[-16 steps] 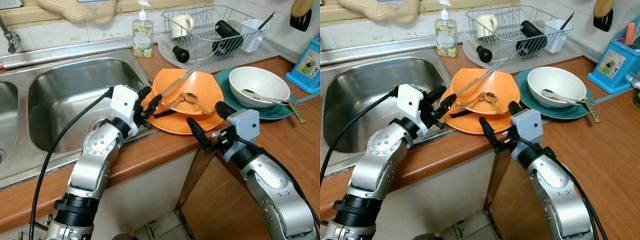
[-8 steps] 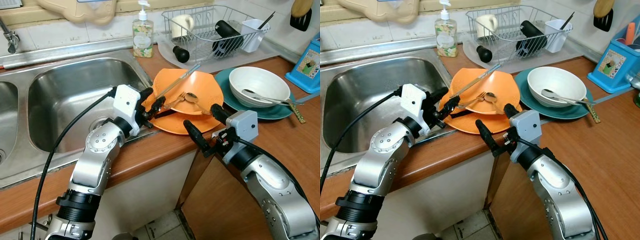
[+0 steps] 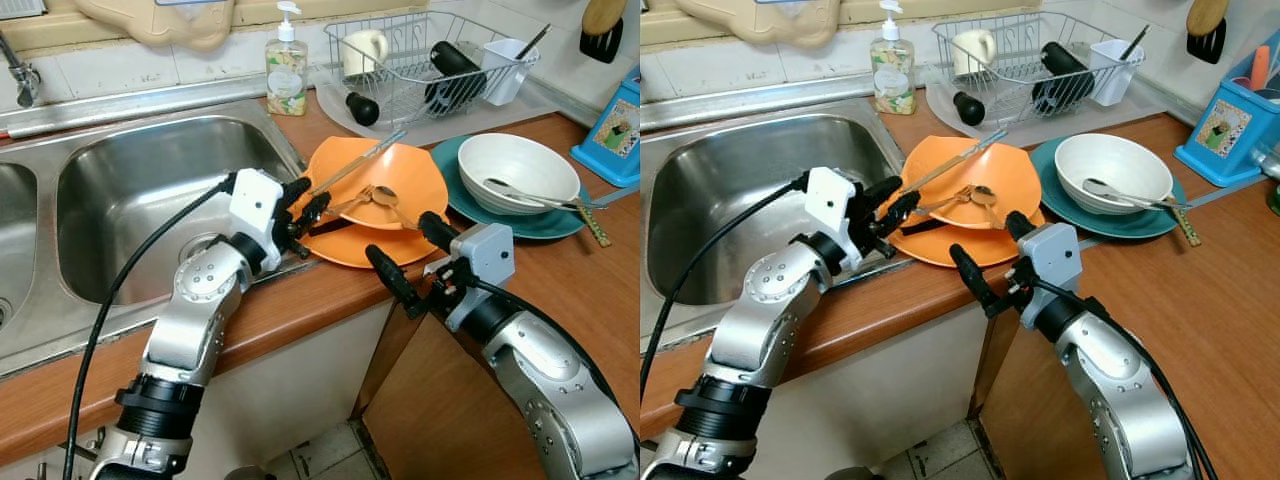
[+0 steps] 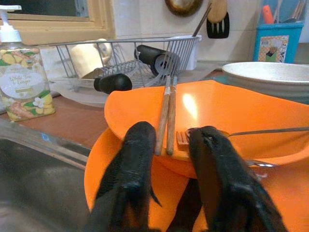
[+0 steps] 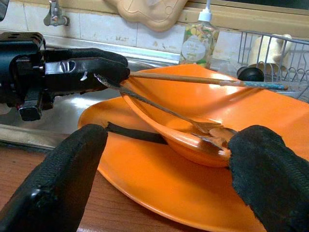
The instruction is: Kitchen organization
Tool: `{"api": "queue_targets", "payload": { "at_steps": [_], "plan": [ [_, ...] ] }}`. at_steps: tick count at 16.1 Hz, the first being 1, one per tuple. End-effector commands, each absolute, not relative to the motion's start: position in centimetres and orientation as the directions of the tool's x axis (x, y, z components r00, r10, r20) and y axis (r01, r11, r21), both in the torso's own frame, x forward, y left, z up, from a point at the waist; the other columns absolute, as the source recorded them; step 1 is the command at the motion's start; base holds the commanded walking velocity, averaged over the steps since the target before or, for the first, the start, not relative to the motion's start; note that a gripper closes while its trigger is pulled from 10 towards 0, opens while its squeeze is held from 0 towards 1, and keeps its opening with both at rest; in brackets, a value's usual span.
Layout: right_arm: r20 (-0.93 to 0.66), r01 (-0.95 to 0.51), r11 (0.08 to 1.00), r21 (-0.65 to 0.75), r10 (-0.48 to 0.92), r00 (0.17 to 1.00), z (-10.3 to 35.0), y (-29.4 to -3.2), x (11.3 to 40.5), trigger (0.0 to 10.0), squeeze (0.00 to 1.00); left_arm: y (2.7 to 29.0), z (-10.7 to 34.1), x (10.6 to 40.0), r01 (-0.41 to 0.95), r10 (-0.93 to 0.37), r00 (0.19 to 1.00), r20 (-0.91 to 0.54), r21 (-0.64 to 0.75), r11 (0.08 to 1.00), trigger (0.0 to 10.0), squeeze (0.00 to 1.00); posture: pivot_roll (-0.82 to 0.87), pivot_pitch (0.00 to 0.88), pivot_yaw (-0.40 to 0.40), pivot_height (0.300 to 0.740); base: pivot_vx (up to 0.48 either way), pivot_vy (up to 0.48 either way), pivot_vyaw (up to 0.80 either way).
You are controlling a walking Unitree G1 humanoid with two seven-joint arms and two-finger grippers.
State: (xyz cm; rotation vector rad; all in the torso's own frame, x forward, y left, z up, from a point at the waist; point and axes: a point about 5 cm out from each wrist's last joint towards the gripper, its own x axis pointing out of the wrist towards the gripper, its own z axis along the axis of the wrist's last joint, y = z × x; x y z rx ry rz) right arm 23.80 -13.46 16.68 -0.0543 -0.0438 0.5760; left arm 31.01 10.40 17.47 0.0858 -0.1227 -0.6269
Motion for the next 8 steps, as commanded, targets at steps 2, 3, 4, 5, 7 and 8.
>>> {"api": "queue_targets", "payload": {
  "at_steps": [2, 3, 4, 5, 7, 8],
  "plan": [
    [0.036, -0.558, 0.828, -0.065, 0.560, 0.828, 17.07, -13.37, 23.49, 10.0, 0.00, 10.20, 17.41, 31.24, 0.591, -0.601, 0.796, 0.071, 0.125, 0.797, 0.0, 0.00, -0.05, 0.000, 0.012, 0.740, 0.000, 0.000, 0.00],
    [0.035, -0.558, 0.827, -0.064, 0.561, 0.827, 17.06, -13.34, 23.48, 10.0, 0.00, 10.24, 17.37, 31.25, 0.590, -0.600, 0.797, 0.070, 0.126, 0.797, 0.0, 0.00, -0.05, 0.000, 0.013, 0.740, 0.000, 0.000, 0.00],
    [0.034, -0.558, 0.827, -0.064, 0.561, 0.827, 17.06, -13.33, 23.47, 10.0, 0.00, 10.27, 17.35, 31.25, 0.590, -0.600, 0.797, 0.069, 0.127, 0.798, 0.0, 0.00, -0.05, 0.000, 0.013, 0.740, 0.000, 0.000, 0.00],
    [0.034, -0.558, 0.827, -0.065, 0.561, 0.827, 17.05, -13.33, 23.47, 10.0, 0.00, 10.32, 17.34, 31.25, 0.588, -0.599, 0.798, 0.069, 0.130, 0.798, 0.0, 0.00, -0.05, 0.000, 0.013, 0.740, 0.000, 0.000, 0.00],
    [0.034, -0.557, 0.828, -0.067, 0.560, 0.828, 17.04, -13.35, 23.48, 10.0, 0.00, 10.38, 17.36, 31.25, 0.586, -0.598, 0.799, 0.070, 0.133, 0.799, 0.0, 0.00, -0.05, 0.000, 0.013, 0.740, 0.000, 0.000, 0.00],
    [0.034, -0.557, 0.828, -0.068, 0.560, 0.828, 17.05, -13.34, 23.49, 10.0, 0.00, 10.41, 17.37, 31.26, 0.586, -0.597, 0.799, 0.070, 0.134, 0.799, 0.0, 0.00, -0.05, 0.000, 0.012, 0.740, 0.000, 0.000, 0.00]
  ]
}}
